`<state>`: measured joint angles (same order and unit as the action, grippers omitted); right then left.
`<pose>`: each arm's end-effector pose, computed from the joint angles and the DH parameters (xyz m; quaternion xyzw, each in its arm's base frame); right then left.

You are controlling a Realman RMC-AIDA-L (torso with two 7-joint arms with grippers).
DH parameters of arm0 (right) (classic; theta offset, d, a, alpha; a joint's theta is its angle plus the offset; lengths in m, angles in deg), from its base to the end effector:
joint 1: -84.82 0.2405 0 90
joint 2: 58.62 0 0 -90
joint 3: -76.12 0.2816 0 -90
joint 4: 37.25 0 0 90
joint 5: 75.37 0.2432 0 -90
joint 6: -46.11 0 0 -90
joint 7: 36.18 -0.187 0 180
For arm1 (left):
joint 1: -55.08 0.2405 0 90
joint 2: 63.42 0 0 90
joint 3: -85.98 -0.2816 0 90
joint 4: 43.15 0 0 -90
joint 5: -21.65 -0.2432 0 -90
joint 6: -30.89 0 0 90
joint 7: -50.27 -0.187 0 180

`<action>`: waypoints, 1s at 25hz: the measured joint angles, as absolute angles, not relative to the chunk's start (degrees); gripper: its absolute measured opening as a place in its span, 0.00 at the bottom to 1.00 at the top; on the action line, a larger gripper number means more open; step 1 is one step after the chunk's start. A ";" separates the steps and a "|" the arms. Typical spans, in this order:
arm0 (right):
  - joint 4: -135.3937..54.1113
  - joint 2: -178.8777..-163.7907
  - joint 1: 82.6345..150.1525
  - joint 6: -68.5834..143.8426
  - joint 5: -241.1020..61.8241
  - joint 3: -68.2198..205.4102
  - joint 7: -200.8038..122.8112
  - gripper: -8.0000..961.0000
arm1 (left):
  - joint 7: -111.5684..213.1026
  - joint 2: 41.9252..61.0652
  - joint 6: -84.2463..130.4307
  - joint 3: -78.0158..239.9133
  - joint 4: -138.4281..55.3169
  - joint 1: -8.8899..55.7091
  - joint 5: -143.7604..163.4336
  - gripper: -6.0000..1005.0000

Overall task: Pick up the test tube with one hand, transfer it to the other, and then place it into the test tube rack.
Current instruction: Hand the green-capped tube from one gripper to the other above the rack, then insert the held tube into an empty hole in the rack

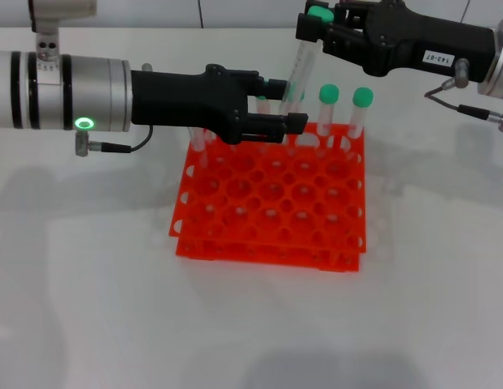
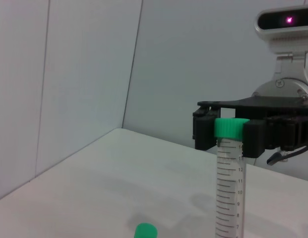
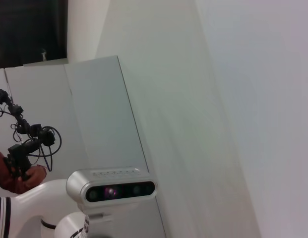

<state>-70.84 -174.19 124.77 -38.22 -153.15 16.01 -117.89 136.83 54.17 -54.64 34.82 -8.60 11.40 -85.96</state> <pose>0.1505 0.4451 -0.0281 -0.8944 0.1460 0.4103 0.1023 -0.1811 0.4344 -0.0703 -0.9562 -0.1575 -0.2402 0.0557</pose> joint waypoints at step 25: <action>-70.89 -174.30 122.22 -37.00 -153.82 14.49 -113.93 0.27 | 167.30 52.66 -67.31 34.36 17.90 22.00 -101.96 0.89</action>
